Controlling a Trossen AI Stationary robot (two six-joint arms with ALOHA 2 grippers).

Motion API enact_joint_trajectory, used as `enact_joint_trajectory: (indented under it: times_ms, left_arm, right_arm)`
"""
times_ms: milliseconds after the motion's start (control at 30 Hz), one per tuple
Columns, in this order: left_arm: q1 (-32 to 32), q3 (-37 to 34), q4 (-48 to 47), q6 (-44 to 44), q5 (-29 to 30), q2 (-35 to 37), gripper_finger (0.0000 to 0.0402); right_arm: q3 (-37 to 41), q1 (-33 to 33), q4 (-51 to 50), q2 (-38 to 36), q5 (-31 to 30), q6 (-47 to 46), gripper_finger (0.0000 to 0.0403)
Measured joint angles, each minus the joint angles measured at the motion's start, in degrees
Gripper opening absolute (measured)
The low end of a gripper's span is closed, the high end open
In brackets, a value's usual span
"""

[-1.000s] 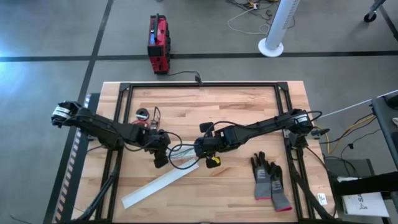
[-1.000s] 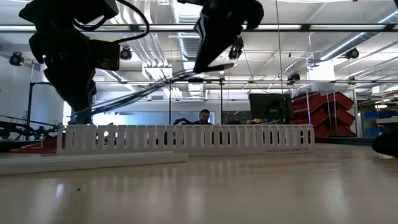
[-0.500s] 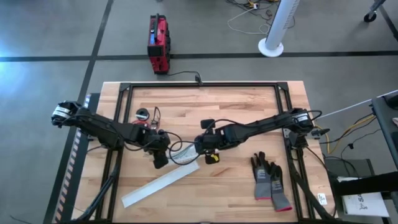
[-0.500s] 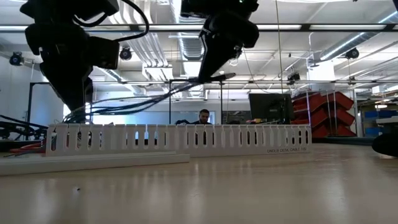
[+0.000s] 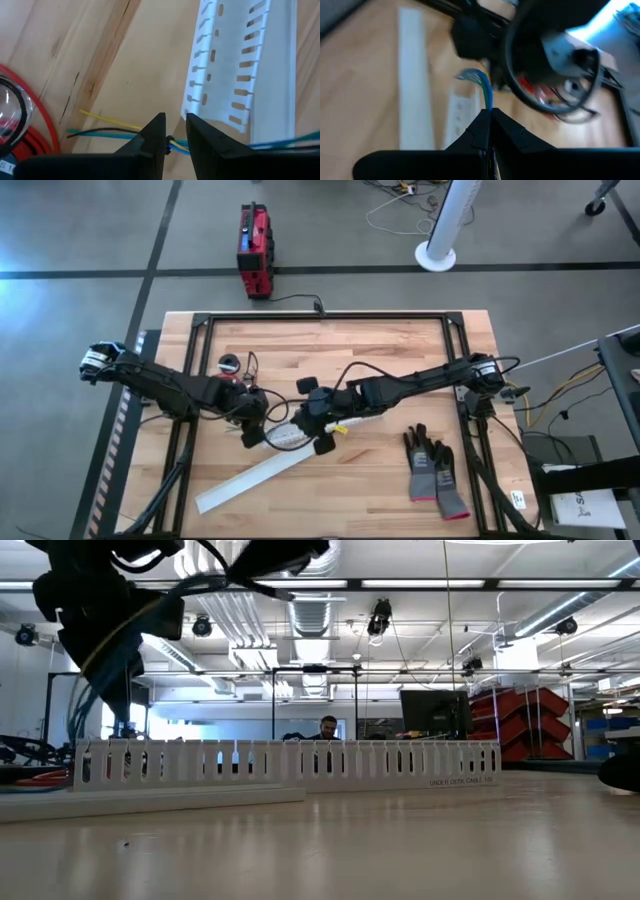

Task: Ziptie cables
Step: Put the cable wires into the white cable duct

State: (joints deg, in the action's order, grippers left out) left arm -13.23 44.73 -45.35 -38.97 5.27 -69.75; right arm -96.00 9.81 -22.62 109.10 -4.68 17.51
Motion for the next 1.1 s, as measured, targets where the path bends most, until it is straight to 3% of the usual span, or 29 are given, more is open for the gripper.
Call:
enact_joint_trajectory:
  times_ms: [133, 233, 533, 733, 1100]
  left_arm:
    - [-0.66, -0.74, 1.55, -1.80, -0.18, 0.06, 0.0059]
    - [-1.84, -1.52, 4.61, -2.33, -0.58, -0.46, 0.0059]
    - [-5.01, -4.98, 9.59, -4.87, -0.69, -2.11, 0.0059]
    - [-4.99, -5.56, 10.42, -4.61, 2.00, -2.56, 0.0059]
    - [-5.01, -5.56, 13.32, -3.55, 4.12, -2.61, 0.0059]
  right_arm:
    - [-0.30, 0.73, -0.58, 0.00, 5.48, -0.05, 0.0000]
    - [-0.34, 1.14, -3.91, 0.00, 6.07, -1.45, 0.0000]
    - [-0.34, 1.03, -25.52, -1.13, -9.69, -5.08, 0.0000]
    - [0.09, 0.17, -36.61, -1.84, -10.48, -8.77, 0.0000]
    - [8.23, -0.30, -41.51, -1.81, -12.66, -10.28, 0.0000]
